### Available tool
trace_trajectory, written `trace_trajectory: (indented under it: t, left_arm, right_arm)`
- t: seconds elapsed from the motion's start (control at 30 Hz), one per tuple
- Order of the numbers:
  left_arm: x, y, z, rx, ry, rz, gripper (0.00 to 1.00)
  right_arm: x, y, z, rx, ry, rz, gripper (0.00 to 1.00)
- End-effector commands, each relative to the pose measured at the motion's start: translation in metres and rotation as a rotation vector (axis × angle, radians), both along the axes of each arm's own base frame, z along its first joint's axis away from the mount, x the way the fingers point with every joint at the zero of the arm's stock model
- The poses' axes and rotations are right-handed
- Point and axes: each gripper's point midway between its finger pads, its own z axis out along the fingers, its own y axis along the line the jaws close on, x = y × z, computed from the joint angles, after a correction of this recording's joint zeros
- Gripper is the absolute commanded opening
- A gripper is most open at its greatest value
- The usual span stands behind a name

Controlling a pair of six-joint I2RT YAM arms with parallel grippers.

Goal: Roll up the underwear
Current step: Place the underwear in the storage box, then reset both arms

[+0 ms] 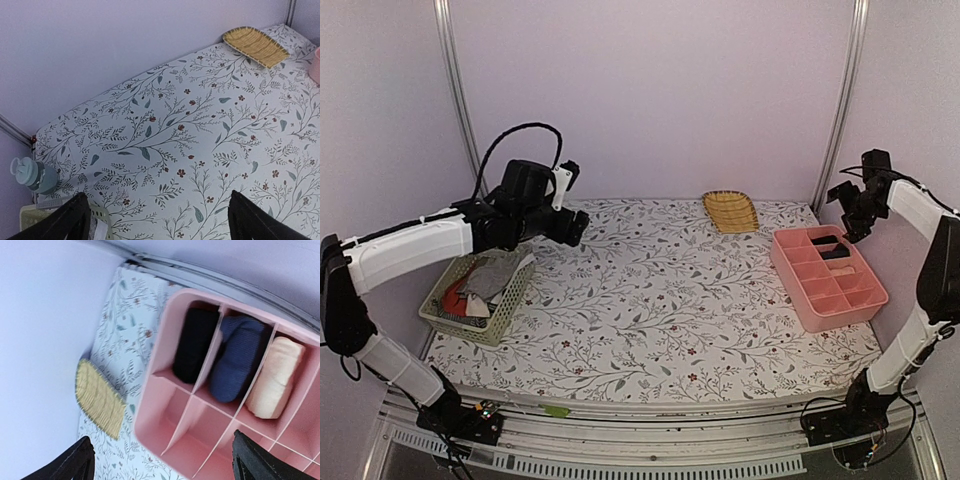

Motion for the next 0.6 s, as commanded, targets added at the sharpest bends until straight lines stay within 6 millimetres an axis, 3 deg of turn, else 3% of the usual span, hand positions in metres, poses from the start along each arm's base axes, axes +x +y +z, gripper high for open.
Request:
trace_trajectory:
  t: [0.0, 0.17, 0.27, 0.4, 0.5, 0.57]
  left_arm:
    - [0.002, -0.003, 0.021, -0.099, 0.084, 0.014, 0.96]
    - [-0.008, -0.022, 0.037, -0.219, 0.135, -0.056, 0.96]
    - [-0.020, -0.029, 0.029, -0.287, 0.197, -0.081, 0.96]
    - [-0.042, -0.028, 0.002, -0.333, 0.287, -0.060, 0.96]
    - [-0.065, -0.026, -0.026, -0.350, 0.351, -0.041, 0.96]
    - [-0.085, -0.029, -0.043, -0.346, 0.387, -0.030, 0.96]
  right_arm:
    - [0.009, 0.045, 0.056, -0.004, -0.210, 0.255, 0.98]
    - [-0.004, 0.092, 0.093, -0.026, -0.332, 0.494, 0.99]
    - [-0.023, 0.122, 0.099, -0.019, -0.393, 0.644, 0.99]
    - [-0.055, 0.164, 0.071, 0.064, -0.366, 0.783, 0.99]
    - [-0.085, 0.198, 0.037, 0.062, -0.300, 0.879, 0.99]
    - [-0.103, 0.209, 0.015, 0.057, -0.259, 0.918, 0.99]
